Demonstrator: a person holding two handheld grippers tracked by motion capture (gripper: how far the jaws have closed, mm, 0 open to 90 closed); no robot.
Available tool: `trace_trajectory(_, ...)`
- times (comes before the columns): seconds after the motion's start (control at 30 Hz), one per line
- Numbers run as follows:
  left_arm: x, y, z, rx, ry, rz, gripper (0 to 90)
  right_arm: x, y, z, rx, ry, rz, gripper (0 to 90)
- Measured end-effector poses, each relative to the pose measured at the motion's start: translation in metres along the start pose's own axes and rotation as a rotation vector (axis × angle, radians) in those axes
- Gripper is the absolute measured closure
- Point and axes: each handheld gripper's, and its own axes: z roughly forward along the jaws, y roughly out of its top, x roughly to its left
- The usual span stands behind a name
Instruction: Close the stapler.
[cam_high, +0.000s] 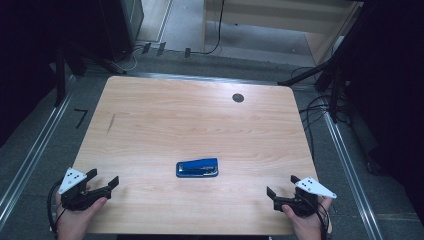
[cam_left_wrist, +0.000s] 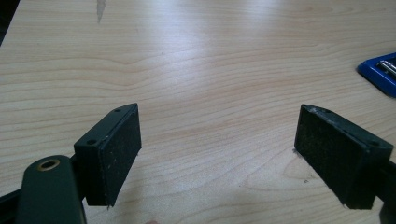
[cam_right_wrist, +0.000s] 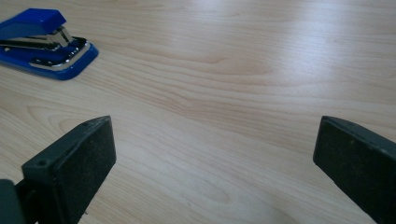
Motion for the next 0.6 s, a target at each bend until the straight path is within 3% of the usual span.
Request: trace_trajectory(0.6,0.000,0.000,0.000,0.002,-0.005,0.001,15.0,-0.037,-0.019,-0.022,0.005,-0.054,0.055,0.0)
